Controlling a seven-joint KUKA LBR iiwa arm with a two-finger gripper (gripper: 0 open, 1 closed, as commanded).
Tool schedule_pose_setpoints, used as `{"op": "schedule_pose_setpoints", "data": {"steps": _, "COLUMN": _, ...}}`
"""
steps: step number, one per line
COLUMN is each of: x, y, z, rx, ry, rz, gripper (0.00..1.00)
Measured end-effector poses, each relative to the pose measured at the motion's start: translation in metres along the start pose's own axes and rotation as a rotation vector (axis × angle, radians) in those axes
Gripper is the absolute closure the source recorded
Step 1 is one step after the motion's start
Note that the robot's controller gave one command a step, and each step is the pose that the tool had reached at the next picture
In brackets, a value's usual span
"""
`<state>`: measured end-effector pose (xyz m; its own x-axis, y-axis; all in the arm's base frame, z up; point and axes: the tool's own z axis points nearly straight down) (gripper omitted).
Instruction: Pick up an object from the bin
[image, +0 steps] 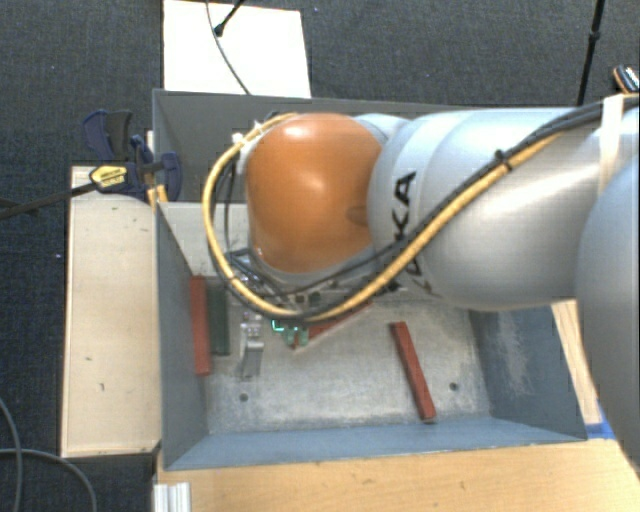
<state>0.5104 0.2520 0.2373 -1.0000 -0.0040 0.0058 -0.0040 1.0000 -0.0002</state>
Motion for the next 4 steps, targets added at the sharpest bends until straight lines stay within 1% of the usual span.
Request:
{"op": "schedule_pose_setpoints", "data": {"steps": 1, "x": -0.04, "y": -0.013, "z": 0.064, "rx": 0.001, "ry": -0.003, "rz": 0.141, "gripper": 0.0}}
{"op": "schedule_pose_setpoints", "data": {"steps": 2, "x": -0.068, "y": -0.099, "z": 0.171, "rx": 0.001, "ry": -0.002, "rz": 0.094, "gripper": 0.0}}
{"op": "schedule_pose_setpoints", "data": {"steps": 3, "x": -0.057, "y": -0.166, "z": 0.167, "rx": 0.003, "ry": -0.006, "rz": 0.097, "gripper": 0.0}}
{"op": "schedule_pose_setpoints", "data": {"steps": 4, "x": -0.058, "y": -0.161, "z": 0.165, "rx": -0.002, "ry": -0.01, "rz": 0.097, "gripper": 1.0}}
